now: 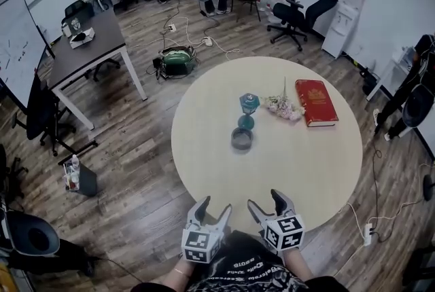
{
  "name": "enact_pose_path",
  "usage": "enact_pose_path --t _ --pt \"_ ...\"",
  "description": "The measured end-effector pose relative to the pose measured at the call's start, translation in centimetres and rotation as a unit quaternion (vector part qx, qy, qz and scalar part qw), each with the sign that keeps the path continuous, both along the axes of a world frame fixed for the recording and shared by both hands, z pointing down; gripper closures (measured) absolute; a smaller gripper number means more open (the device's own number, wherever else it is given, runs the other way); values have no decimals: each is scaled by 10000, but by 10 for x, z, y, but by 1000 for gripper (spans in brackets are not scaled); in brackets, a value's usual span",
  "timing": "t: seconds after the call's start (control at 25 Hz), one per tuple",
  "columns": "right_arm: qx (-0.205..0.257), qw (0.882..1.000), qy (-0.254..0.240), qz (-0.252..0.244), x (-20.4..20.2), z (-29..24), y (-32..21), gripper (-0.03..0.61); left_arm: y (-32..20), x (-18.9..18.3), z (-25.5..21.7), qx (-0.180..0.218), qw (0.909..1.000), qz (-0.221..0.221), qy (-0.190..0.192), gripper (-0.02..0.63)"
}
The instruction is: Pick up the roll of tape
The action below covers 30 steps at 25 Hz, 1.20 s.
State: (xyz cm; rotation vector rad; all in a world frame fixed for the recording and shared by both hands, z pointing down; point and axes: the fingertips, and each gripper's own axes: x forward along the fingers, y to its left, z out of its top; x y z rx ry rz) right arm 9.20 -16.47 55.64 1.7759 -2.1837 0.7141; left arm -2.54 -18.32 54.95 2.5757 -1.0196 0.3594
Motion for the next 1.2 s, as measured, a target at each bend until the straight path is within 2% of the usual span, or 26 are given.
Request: enact_pose_path --t 0.44,0.6,0.8,1.2 --pt "353 9951 836 -382 31 -54 -103 253 -27 3 2 -38 9990 -428 -134 330" --pt "203 9920 1041 -686 32 -52 -137 253 -33 6 6 -85 9986 -478 -196 330" --pt "-112 9914 1087 -715 46 -38 -177 252 -41 9 6 -286 9981 -539 -46 328" --pt "-632 9876 1093 -934 68 6 -240 253 -61 3 9 -393 9962 -766 -109 330"
